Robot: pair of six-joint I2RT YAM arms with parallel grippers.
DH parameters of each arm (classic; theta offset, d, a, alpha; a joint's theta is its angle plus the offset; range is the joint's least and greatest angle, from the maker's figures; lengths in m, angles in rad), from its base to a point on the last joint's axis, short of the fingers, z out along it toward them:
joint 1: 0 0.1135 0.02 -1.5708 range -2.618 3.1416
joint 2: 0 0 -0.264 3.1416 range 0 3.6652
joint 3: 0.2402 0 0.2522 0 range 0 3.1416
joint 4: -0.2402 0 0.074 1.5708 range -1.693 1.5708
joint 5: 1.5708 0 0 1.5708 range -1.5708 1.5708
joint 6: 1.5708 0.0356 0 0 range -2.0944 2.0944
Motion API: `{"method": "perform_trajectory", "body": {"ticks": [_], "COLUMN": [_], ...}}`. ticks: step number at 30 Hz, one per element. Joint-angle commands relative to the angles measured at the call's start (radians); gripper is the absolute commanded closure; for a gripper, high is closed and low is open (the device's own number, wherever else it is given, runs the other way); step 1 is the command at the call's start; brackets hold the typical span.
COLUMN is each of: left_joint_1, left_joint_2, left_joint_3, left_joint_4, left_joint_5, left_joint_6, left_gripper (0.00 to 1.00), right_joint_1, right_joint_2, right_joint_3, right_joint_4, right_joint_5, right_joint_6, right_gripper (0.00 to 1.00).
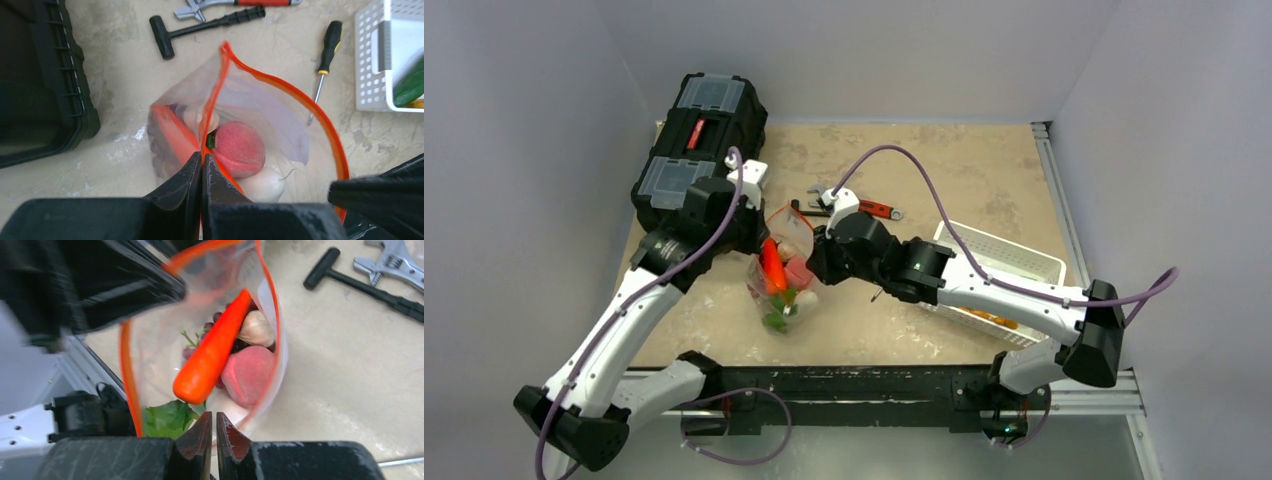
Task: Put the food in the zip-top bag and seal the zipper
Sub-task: Adjust the zipper food storage bag at the center of the board, then adjust the fake vegetable in the zipper food storage bag.
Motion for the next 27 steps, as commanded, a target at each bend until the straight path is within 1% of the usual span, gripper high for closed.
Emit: {"method": "perform_trajectory", "body": {"ticks": [1, 4, 8, 16, 22, 25, 27], "left_joint_1": [0.005, 0.005, 0.006, 0.005, 0.005, 0.005, 0.005], "left_joint_2": [-0.122, -0.106, -0.088, -0.104, -0.104, -0.104, -0.103], "left_joint_3": [-0.011, 0.004, 0.014, 0.005, 0.005, 0.005, 0.004], "left_joint_4": [0.094, 0.075, 0.063, 0.074, 0.073, 0.073, 0.074], "left_joint_5": [0.010, 0.012, 0.021, 0.020, 0.017, 0.017, 0.019], "left_joint_6": [0.006, 0.006, 0.006, 0.008, 0.009, 0.009, 0.008], "left_gripper": [1.00, 1.00, 1.00, 1.00, 1.00, 1.00, 1.00], "right_joint_1": [0.000, 0.003, 0.040, 0.053, 0.111, 0.113, 0.113], "right_joint_2": [-0.032, -0.038, 0.017, 0.239, 0.378, 0.420, 0.428], "right_joint_3": [0.052, 0.085, 0.140, 0.260, 0.255, 0.219, 0.222], "right_joint_4": [-0.022, -0.010, 0.001, -0.090, -0.070, -0.033, -0.046], "right_joint_5": [0.063, 0.023, 0.012, -0.016, 0.031, 0.010, 0.025], "right_joint_6": [-0.058, -0.072, -0.091, -0.077, -0.048, -0.035, -0.031], "right_gripper": [0.90, 0.84, 0.77, 0.78, 0.78, 0.79, 0.79]}}
